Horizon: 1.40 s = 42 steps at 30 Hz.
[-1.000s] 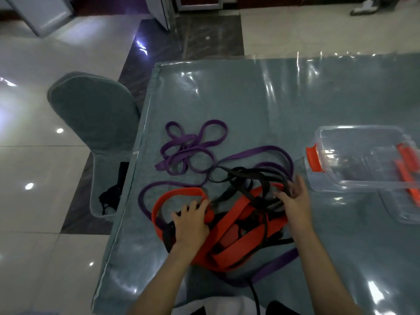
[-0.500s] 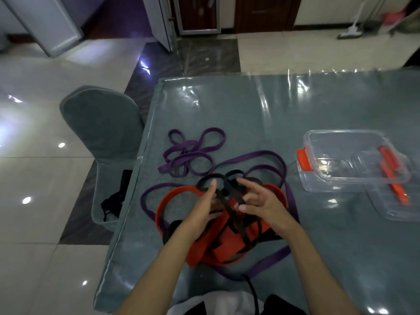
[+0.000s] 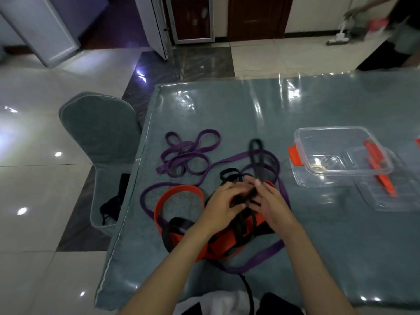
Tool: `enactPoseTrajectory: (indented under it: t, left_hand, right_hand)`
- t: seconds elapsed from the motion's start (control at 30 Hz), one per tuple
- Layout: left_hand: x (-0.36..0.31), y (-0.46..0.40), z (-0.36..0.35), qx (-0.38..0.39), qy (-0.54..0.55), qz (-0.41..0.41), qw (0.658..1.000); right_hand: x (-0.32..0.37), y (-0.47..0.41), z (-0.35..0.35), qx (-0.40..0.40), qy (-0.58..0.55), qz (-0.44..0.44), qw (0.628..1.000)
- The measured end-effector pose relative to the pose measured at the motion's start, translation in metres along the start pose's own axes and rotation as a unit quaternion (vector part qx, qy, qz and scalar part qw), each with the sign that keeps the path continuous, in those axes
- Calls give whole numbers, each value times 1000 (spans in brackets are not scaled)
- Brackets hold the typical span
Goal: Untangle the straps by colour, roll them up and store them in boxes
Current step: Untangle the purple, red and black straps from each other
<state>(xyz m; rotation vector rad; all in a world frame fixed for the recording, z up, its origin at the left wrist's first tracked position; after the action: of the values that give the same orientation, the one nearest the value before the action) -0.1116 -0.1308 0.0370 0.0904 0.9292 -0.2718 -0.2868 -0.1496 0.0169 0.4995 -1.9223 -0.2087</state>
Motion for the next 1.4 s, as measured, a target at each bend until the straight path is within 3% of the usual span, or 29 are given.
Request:
enactPoseTrajectory:
  t: [0.07, 0.13, 0.2, 0.27, 0.37, 0.43, 0.6, 0.8, 1.0, 1.17, 1.27, 1.4]
  left_hand:
    - [0, -2, -7, 21, -42, -18, 999]
    - [3, -2, -8, -9, 21, 11, 1000]
    - [14, -6, -5, -80, 97, 77, 989]
    - [38, -11, -4, -96, 72, 161, 980]
    - [76, -8, -14, 65, 23, 290, 955]
    - [93, -4, -21, 126, -18, 321, 938]
    - [100, -2, -30, 169, -241, 244, 924]
    - [114, -2, -12, 104, -156, 245, 951]
    - [115, -4, 26, -47, 18, 298, 953]
    - [101, -5, 41, -24, 89, 278, 956]
    - [92, 2, 44, 4, 82, 246, 966]
    - [85, 6, 52, -101, 84, 260, 956]
  right_hand:
    - [3, 0, 6, -16, -5, 28, 999]
    - [5, 1, 10, -51, -34, 41, 997]
    - [7, 1, 20, -105, -63, 53, 991]
    - [12, 1, 34, -157, -91, 62, 981]
    - [16, -1, 53, -213, -140, 86, 963]
    - [18, -4, 61, -238, -162, 109, 951]
    - [29, -10, 65, -255, -130, 149, 947]
    - [37, -12, 64, -272, 52, 169, 946]
    - [41, -10, 57, -243, -13, 140, 960]
    - [43, -10, 44, -199, -121, 151, 961]
    - [39, -11, 28, -174, -93, 171, 965]
    - [21, -10, -4, -112, 10, 222, 968]
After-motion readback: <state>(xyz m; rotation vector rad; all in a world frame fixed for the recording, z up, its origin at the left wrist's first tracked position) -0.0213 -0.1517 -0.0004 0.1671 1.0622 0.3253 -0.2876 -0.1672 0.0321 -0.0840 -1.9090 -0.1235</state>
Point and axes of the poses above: each hand's wrist, its own y-axis away from the middle knuckle, its own z-axis out of the back of the hand, x = y × z, the point moved 2 cm from there along -y, towards the middle knuckle, and after that the axes turned 6 degrees about -y, right-handed, at the moved point
